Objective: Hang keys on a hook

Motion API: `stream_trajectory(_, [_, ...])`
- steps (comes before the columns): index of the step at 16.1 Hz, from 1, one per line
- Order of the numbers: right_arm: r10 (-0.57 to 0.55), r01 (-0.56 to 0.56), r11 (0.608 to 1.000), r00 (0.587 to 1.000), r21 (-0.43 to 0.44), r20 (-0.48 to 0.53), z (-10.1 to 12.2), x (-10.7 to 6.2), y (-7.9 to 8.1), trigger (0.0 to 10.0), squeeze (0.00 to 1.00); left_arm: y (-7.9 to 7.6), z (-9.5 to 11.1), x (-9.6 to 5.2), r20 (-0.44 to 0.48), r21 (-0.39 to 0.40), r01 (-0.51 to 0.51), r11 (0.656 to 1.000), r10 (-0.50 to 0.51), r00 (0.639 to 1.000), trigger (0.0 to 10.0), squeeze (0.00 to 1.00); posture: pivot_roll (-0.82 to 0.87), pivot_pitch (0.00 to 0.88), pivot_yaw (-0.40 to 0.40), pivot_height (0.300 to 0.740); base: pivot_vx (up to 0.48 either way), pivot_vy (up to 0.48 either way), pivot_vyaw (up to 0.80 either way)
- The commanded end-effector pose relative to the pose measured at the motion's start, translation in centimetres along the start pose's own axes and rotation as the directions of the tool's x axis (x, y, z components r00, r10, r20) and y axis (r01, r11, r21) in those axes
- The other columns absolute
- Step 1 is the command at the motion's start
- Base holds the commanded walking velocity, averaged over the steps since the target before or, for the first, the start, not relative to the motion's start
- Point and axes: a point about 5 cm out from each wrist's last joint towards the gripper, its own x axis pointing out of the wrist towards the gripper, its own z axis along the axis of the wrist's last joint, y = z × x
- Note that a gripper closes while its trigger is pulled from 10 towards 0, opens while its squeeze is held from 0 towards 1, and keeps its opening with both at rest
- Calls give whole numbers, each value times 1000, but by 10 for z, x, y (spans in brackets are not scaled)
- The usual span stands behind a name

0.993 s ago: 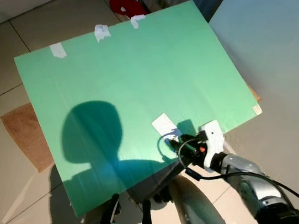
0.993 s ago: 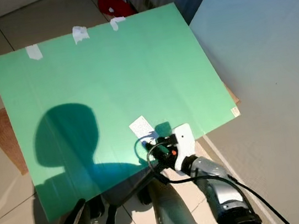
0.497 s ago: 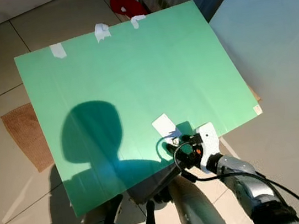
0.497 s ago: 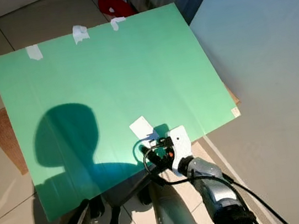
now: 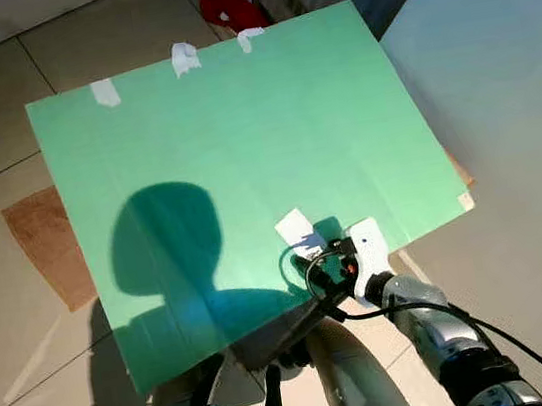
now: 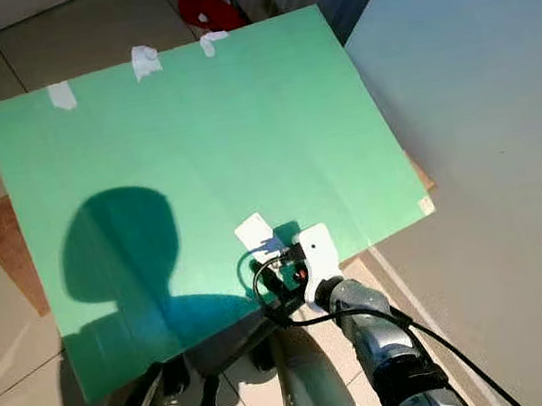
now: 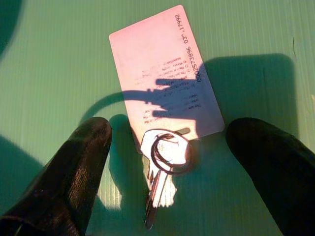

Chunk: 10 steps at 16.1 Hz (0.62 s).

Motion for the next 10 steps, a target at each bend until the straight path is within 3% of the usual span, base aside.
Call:
stream_trajectory(1, [-27, 30, 999, 997, 36, -77, -25, -10, -4, 10000, 0, -10, -3, -7, -40, -25, 32, 999, -33, 999, 10000, 0, 34, 498, -235, 736, 0, 0, 0])
stream_trajectory(5, [-42, 45, 999, 995, 26, -90, -29, -12, -7, 10000, 0, -11, -4, -6, -39, -26, 44, 999, -45, 998, 10000, 0, 27, 495, -233, 736, 0, 0, 0])
stream_trajectory(6, [-52, 53, 998, 995, 19, -87, -28, -12, -9, 3098, 0, -10, -4, -5, -36, -19, 45, 999, -45, 998, 10000, 0, 27, 495, -233, 736, 0, 0, 0])
stream_trajectory(7, [-71, 72, 997, 994, 6, -86, -27, -12, -11, 0, 0, -9, -3, -5, -34, -15, 44, 999, -45, 998, 10000, 0, 26, 496, -232, 736, 0, 0, 0])
stream_trajectory(10, [-112, 110, 994, 990, -28, -86, -30, -14, -14, 0, 0, -8, -3, -4, -31, 1, 44, 999, -44, 999, 10000, 0, 27, 499, -231, 736, 0, 0, 0])
